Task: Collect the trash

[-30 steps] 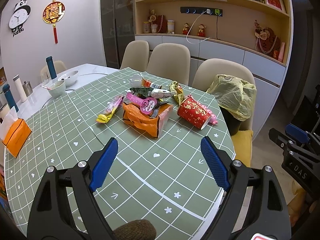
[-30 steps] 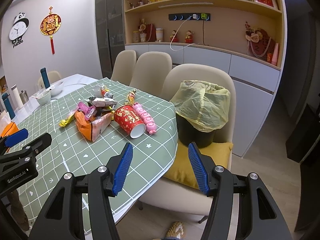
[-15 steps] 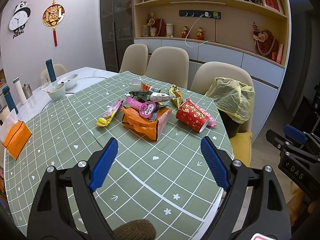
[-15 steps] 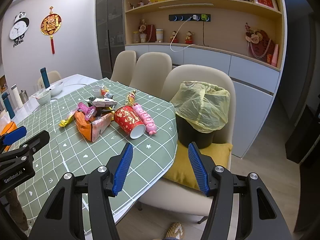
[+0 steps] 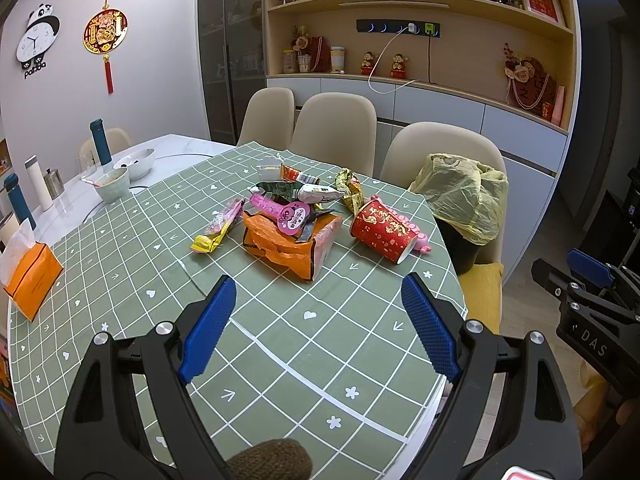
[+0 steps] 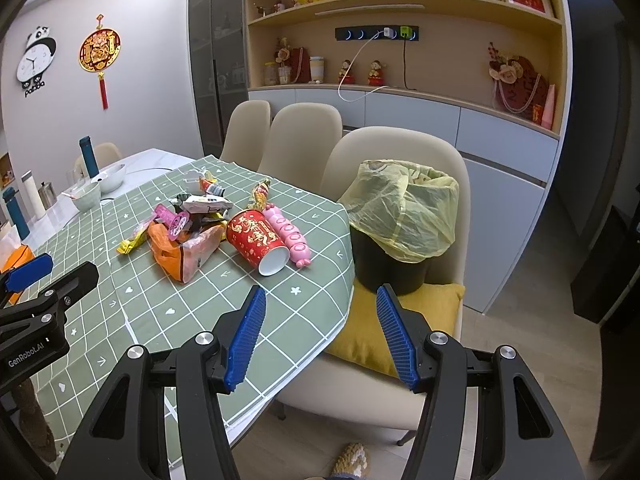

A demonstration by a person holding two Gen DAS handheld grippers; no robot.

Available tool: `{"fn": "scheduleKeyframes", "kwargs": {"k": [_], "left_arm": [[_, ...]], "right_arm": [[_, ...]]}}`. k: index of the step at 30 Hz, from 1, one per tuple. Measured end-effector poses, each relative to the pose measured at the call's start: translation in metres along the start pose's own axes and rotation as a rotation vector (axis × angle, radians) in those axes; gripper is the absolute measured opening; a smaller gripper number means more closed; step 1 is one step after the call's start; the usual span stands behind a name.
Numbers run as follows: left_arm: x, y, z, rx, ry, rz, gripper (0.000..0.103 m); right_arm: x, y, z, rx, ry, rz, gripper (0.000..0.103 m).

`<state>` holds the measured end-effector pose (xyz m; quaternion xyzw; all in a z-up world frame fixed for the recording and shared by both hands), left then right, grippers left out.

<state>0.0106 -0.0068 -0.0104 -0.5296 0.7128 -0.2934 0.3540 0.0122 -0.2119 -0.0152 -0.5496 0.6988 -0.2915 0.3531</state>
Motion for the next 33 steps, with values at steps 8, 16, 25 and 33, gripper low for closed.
{"fn": "scheduleKeyframes", "kwargs": {"k": [8,16,25,33], "left_arm": [[0.001,0.001,0.002,-0.009,-0.002,-0.001,0.081],[0.001,0.001,0.005,-0.014,-0.012,0.002,0.081],[-0.008,0.003,0.029,-0.072,-0.006,-0.027,0.081],[-0.042,0.006,0.069,-0.147,-0.037,-0.137,0.081]], "right_arm": [[0.003,0.002,0.004,-0.007,-0.003,0.003,0.055],[0.003,0.000,0.008,-0.010,-0.016,-0.003,0.055],[0.004,-0.012,0.032,-0.042,-0.028,-0.053,0.055],[-0.016,-0.027,0.090,-0.117,-0.110,-0.178,0.055]]}}
Point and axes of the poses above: each gripper's, at about its wrist camera, not at the fingertips, and z roughly the way its jaws point, x to its right, y to its underside, the point moved 3 cm from there along z, roughly the way its jaws point, and after that the axes turned 12 degrees about z, right-handed, at the moved point
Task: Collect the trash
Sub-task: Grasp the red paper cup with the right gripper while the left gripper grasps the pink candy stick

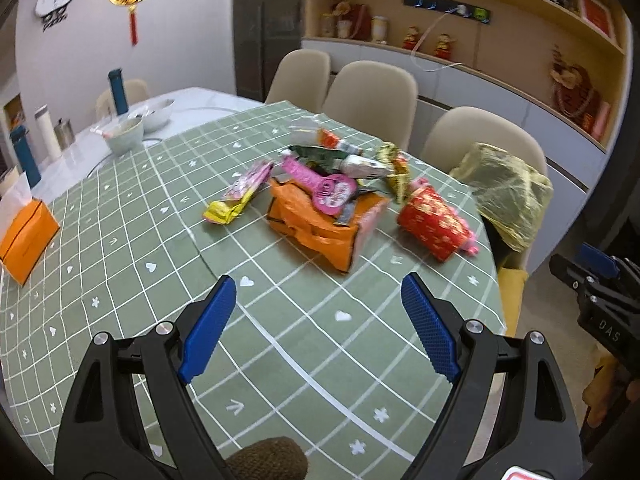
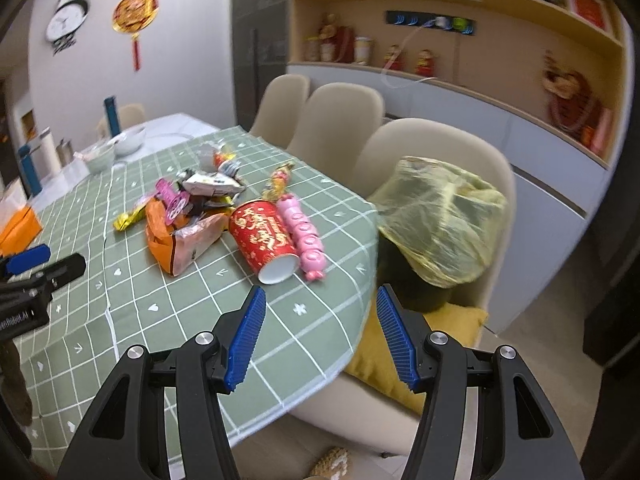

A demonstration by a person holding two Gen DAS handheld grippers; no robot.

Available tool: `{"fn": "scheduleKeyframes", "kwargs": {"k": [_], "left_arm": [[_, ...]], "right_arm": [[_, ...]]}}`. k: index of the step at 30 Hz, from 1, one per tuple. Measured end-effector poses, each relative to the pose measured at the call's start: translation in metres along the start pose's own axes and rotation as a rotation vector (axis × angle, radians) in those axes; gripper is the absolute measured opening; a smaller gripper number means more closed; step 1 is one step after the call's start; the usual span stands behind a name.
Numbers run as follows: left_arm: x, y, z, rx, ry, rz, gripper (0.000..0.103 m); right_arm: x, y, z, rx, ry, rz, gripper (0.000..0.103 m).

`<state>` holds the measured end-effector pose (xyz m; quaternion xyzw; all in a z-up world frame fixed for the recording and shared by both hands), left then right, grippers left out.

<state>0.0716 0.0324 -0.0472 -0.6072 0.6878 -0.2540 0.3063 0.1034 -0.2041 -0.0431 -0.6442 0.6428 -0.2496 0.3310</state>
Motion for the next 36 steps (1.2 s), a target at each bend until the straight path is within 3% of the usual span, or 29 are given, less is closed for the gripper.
{"fn": "scheduleKeyframes", "kwargs": {"k": [6,13,19,26,29,36], "left_arm": [[-0.019,-0.012,0.019,-0.013,-0.035,-0.044,0.081],[-0.034,-0.015,0.035,-0.059,-0.067,-0.114,0.081],[-0.029,-0.018,0.043,-0.091,-0.091,-0.157,0.081],[-0.025,-0.036,0.049,-0.079,-0.150,-0.279,0.081],[-0.023,-0.045,0.052,-0.039,-0.179,-0.296,0.083],[-0.024,-0.059,0.067,-0.099,-0.166,-0.295,0.083]], "right_arm": [[-0.023,-0.023,0.054,-0.059,-0.125,-0.099,0.055],[-0.043,-0.046,0.118,-0.113,-0.202,-0.206,0.055],[-0.048,-0.041,0.163,-0.232,-0.258,-0.260,0.055],[-0.032,-0.050,0.149,-0.233,-0.456,-0.237,0.051],[-0.022,-0.061,0.138,-0.213,-0.474,-0.241,0.050],[0.021,-0.106,0.106,-0.128,-0.460,-0.166,0.050]]}}
Point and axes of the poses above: each gripper's, at about its wrist camera, not at the fingertips, and z roughly the way its jaws point, x to its right, y to its underside, the point moved 3 cm from there along z, roughly the way its jaws point, and after that the axes turned 12 degrees about z, right-handed, at the moved point
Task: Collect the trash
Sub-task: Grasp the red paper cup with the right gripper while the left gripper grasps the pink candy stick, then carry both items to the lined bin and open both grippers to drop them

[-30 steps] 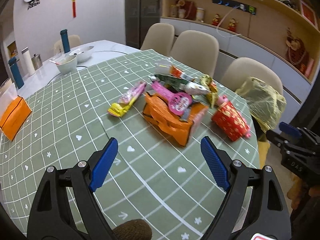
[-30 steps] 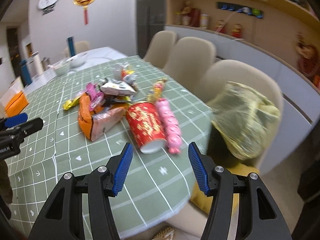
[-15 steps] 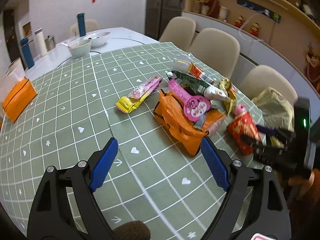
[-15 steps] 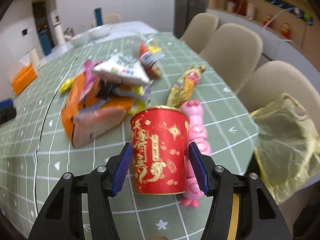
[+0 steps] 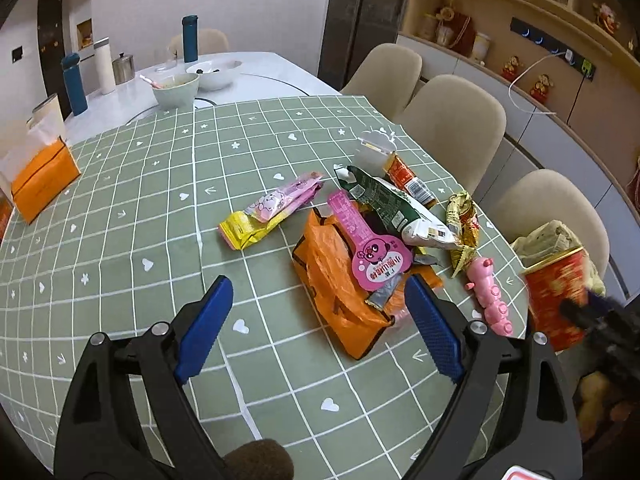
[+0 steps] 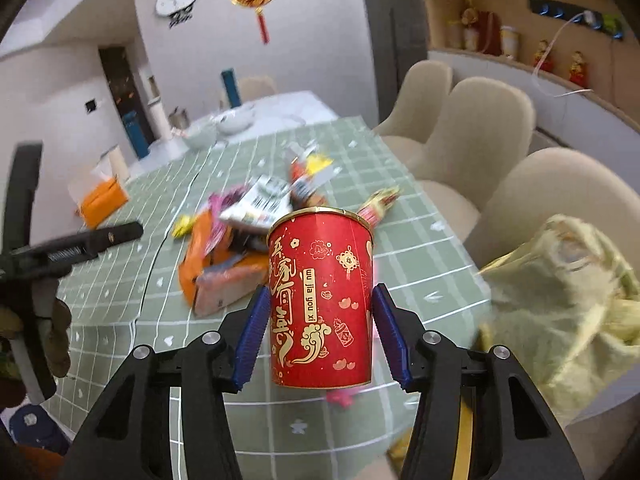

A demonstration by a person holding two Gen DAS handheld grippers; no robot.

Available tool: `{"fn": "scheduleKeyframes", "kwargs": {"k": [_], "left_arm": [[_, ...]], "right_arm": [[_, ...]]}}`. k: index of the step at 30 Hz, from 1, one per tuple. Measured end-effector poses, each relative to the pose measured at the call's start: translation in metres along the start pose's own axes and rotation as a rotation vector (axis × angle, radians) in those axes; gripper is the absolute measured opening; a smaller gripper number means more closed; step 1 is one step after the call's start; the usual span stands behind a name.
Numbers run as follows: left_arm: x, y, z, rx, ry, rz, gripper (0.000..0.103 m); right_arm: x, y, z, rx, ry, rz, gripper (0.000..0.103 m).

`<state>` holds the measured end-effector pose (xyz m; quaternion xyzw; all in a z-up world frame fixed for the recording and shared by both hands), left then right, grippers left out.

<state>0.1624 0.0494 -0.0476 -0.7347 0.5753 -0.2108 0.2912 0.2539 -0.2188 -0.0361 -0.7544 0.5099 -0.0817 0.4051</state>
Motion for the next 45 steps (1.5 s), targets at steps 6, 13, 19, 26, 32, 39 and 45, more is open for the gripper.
{"fn": "scheduleKeyframes", "kwargs": {"k": [6,13,19,26,32,39,45], "left_arm": [[-0.018,-0.020,0.019,0.032,0.032,0.028,0.076],[-0.058,-0.043,0.086,-0.019,0.070,0.083,0.068],[-0.076,-0.059,0.137,-0.103,0.135,0.032,0.058],[-0.064,-0.049,0.182,-0.239,0.155,0.046,0.040],[-0.062,-0.051,0.158,-0.210,0.127,0.005,0.022],[-0.051,-0.076,0.094,-0.054,0.185,-0.022,0.022],[0.007,-0.102,0.054,0.038,0.270,0.084,0.022]], "right_arm": [[0.028,-0.010,-0.040,0.090,0.076,0.027,0.050],[0.067,-0.009,-0.062,0.129,0.104,0.047,0.050],[0.090,-0.019,-0.048,0.116,0.114,0.082,0.050],[0.086,-0.015,-0.017,0.081,0.113,0.113,0.050],[0.081,-0.010,-0.008,0.069,0.134,0.126,0.050],[0.082,-0.009,-0.008,0.063,0.157,0.120,0.050],[0.088,-0.013,-0.024,0.112,0.170,0.142,0.050]]}}
Point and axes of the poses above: each gripper's, at about its wrist camera, not at the fingertips, and z roughly the way its jaws point, x to its right, y to its underside, the point moved 3 cm from there along z, roughly the way its jaws point, and after that the axes turned 12 degrees about z, right-handed, at the moved point
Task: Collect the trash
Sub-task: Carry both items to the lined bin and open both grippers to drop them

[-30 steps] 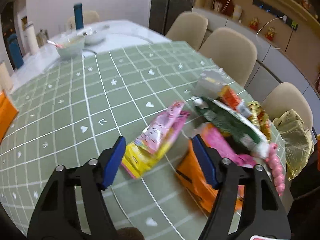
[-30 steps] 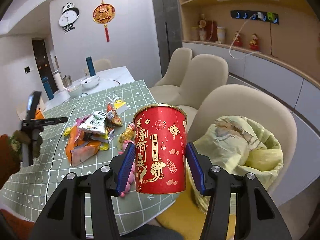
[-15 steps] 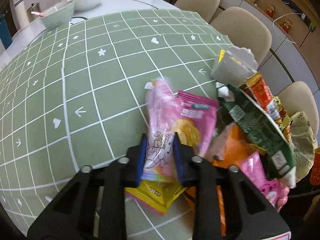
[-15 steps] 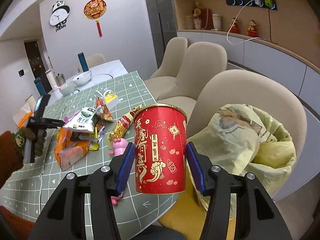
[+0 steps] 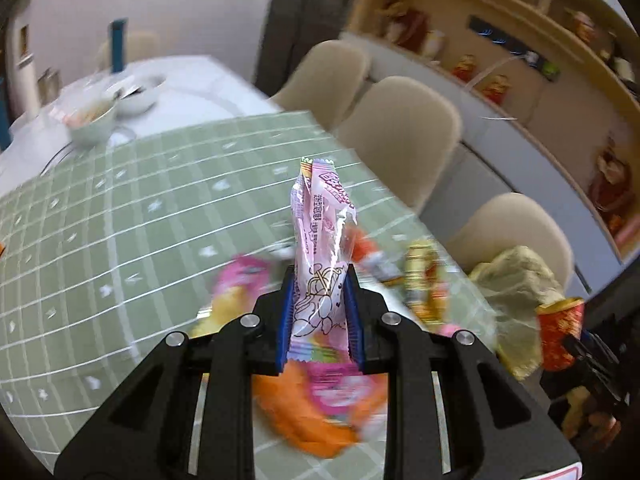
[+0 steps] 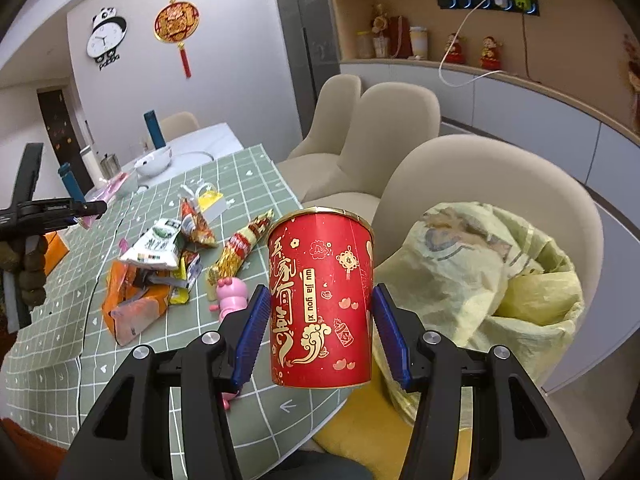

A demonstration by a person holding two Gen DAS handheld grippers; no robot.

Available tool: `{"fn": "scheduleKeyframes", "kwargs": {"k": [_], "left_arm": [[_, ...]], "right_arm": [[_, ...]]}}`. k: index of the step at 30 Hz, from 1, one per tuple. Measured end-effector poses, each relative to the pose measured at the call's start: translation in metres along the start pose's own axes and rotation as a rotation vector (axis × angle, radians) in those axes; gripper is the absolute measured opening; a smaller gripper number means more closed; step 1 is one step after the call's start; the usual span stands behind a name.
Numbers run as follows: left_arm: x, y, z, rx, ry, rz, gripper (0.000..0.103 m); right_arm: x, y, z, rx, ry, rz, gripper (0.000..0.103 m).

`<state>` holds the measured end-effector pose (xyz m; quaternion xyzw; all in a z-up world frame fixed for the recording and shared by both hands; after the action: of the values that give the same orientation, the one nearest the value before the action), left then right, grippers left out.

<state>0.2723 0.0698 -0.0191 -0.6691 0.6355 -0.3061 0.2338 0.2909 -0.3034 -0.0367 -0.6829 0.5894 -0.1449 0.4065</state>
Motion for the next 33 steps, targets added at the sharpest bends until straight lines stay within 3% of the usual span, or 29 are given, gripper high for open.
{"fn": "scheduleKeyframes", "kwargs": {"k": [7,14,19,25,29,33], "left_arm": [[0.122,-0.030,0.012,0.016,0.221,0.164,0.022],[0.253,-0.035,0.053,-0.065,0.412,0.338,0.022],[0.314,-0.036,0.098,-0.167,0.550,0.364,0.022],[0.382,-0.039,0.149,-0.272,0.613,0.390,0.022],[0.408,-0.037,0.179,-0.318,0.594,0.417,0.022],[0.413,-0.029,0.214,-0.413,0.508,0.435,0.022]], "right_arm": [[0.037,-0.011,-0.032,0.085,0.065,0.043,0.050],[0.113,-0.016,-0.073,0.144,0.207,0.146,0.050],[0.153,-0.012,-0.092,0.145,0.291,0.222,0.050],[0.181,-0.009,-0.108,0.154,0.364,0.270,0.050],[0.192,-0.007,-0.106,0.138,0.382,0.299,0.050],[0.198,-0.006,-0.100,0.119,0.395,0.294,0.050]]}}
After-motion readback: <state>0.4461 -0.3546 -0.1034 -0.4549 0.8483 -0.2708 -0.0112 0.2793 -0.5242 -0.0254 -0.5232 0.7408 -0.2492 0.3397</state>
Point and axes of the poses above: each gripper's, at about its wrist camera, not at the fingertips, and z roughly the way its jaws point, x to its right, y to its underside, the point moved 3 cm from there along z, roughly the way its jaws point, and after that the axes turned 12 degrees about z, right-handed, at the moved point
